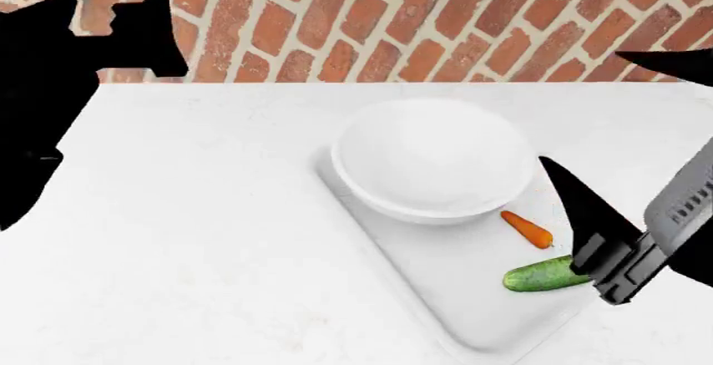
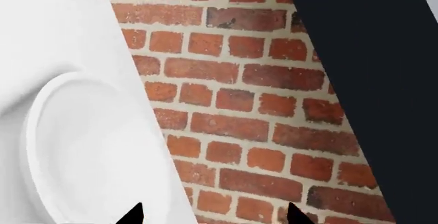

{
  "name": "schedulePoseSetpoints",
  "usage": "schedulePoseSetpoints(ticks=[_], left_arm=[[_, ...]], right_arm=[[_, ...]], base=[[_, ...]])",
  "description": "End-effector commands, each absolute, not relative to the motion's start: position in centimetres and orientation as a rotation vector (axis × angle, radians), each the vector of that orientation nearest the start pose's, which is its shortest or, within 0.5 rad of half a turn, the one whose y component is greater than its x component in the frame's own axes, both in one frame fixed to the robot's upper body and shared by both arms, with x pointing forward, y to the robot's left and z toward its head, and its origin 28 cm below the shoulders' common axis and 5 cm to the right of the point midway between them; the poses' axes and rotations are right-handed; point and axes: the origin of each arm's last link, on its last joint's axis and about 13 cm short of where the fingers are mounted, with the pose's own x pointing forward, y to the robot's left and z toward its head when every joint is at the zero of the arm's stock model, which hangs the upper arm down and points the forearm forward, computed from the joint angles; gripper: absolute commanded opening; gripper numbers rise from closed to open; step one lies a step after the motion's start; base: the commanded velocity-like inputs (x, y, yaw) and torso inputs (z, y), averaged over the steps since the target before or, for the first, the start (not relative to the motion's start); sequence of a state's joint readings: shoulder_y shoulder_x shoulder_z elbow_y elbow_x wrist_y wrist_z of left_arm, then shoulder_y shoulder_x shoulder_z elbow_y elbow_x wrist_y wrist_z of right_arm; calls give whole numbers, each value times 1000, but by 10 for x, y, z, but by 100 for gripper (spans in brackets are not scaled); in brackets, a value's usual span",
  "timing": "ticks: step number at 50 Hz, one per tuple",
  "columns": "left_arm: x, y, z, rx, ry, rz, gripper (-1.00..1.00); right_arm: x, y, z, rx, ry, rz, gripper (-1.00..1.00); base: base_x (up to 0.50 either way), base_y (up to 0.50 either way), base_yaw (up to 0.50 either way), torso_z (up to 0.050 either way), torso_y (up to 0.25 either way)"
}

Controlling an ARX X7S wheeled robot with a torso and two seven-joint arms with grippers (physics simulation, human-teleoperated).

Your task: Place the two vegetables and bowl onto the tray for setting up a vegetable dip station.

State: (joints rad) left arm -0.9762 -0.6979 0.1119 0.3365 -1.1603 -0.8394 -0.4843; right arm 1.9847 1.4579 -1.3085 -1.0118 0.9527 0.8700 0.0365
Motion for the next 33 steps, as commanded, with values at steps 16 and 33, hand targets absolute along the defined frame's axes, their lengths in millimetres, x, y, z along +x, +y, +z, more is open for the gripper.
schedulePoseSetpoints(ticks=[16,33], left_arm=[[160,263,314,-300,-839,-210,100],[153,263,310,-323,-855,-241,100]], right_arm=[[109,-146,246,-244,-1008,244,100],[102,-144,237,-250,-1033,322,100]], base=[[0,0,0,0,0],[0,0,0,0,0]])
